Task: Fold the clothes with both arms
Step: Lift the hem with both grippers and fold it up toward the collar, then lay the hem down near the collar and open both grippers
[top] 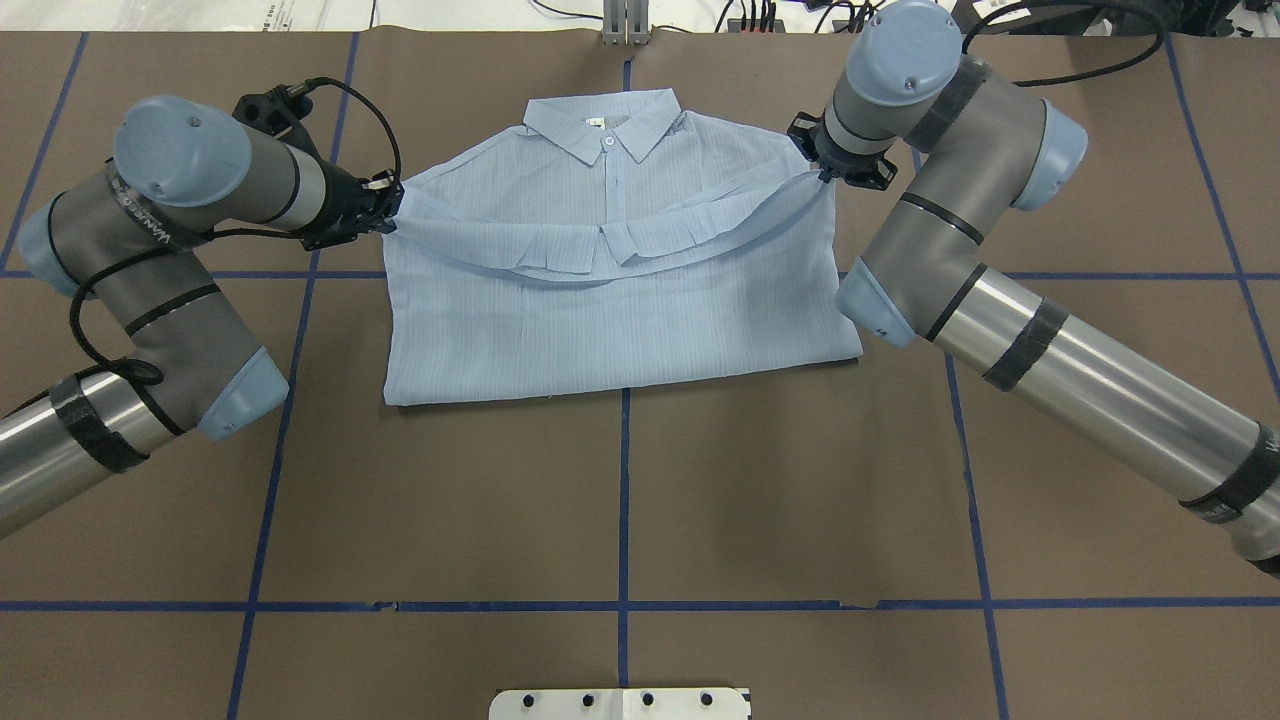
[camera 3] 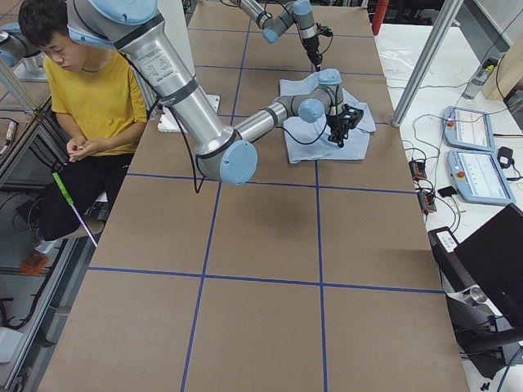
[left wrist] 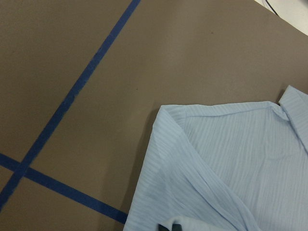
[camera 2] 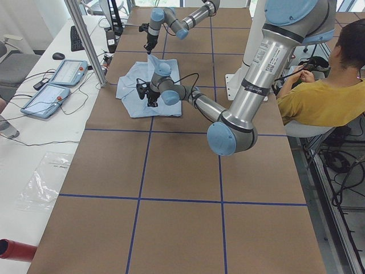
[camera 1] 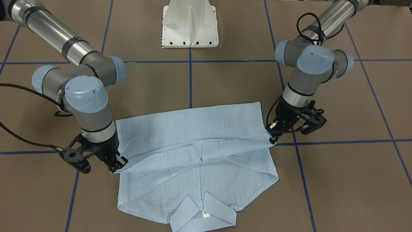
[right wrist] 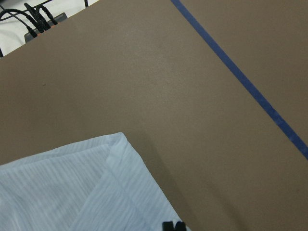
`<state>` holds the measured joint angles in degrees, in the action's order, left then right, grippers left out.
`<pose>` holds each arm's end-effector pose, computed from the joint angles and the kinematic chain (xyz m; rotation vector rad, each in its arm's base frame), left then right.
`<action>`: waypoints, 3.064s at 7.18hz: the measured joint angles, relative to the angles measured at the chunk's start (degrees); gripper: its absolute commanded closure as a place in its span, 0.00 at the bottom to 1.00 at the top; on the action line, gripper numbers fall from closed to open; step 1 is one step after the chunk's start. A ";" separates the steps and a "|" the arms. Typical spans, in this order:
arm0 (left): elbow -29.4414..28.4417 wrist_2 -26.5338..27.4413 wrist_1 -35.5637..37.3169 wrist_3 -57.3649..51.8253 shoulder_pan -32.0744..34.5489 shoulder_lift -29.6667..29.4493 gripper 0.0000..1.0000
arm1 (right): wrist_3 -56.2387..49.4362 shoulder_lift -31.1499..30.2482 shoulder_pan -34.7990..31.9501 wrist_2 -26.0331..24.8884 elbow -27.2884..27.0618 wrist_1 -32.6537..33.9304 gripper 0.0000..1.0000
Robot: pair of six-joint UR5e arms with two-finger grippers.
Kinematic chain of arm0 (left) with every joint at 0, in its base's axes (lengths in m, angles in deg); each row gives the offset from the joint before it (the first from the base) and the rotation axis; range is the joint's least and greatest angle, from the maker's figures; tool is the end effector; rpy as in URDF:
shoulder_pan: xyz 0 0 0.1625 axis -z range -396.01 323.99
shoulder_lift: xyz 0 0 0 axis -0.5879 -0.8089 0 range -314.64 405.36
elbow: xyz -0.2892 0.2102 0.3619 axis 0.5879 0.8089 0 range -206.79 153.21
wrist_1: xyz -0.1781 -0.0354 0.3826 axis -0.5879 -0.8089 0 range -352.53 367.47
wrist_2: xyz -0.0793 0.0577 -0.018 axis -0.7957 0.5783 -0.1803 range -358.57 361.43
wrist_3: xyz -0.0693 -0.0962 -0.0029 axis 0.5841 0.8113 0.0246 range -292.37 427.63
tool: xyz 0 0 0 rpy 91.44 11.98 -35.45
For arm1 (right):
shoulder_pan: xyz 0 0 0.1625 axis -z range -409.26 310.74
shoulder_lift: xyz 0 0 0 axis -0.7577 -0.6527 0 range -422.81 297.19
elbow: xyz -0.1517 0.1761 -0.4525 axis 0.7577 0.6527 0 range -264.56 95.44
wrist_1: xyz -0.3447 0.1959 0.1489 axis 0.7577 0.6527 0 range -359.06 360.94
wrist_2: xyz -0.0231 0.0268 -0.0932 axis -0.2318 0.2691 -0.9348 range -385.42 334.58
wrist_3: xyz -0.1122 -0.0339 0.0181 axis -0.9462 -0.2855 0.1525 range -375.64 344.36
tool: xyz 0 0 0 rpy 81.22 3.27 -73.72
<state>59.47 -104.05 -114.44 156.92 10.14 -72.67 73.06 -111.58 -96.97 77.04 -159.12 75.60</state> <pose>0.4503 -0.6155 0.4270 0.1623 1.0085 -0.5920 -0.4911 -0.7002 0.3918 0.1098 -0.7526 0.6935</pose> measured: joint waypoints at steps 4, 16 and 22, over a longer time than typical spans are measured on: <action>-8.88 -0.32 -2.88 -5.28 3.42 -4.81 1.00 | -1.46 4.52 -1.12 -0.38 8.13 -1.91 1.00; -22.86 -0.05 -13.02 -6.23 3.62 -9.70 0.75 | -1.68 5.15 -0.85 -0.94 11.63 -4.06 0.90; -22.60 -0.14 -17.13 -5.81 6.18 -6.31 0.68 | -1.47 7.46 -1.52 -0.90 13.38 -5.33 0.54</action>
<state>36.88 -104.18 -131.57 151.10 16.32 -78.98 71.59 -104.12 -98.49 76.14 -145.74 70.27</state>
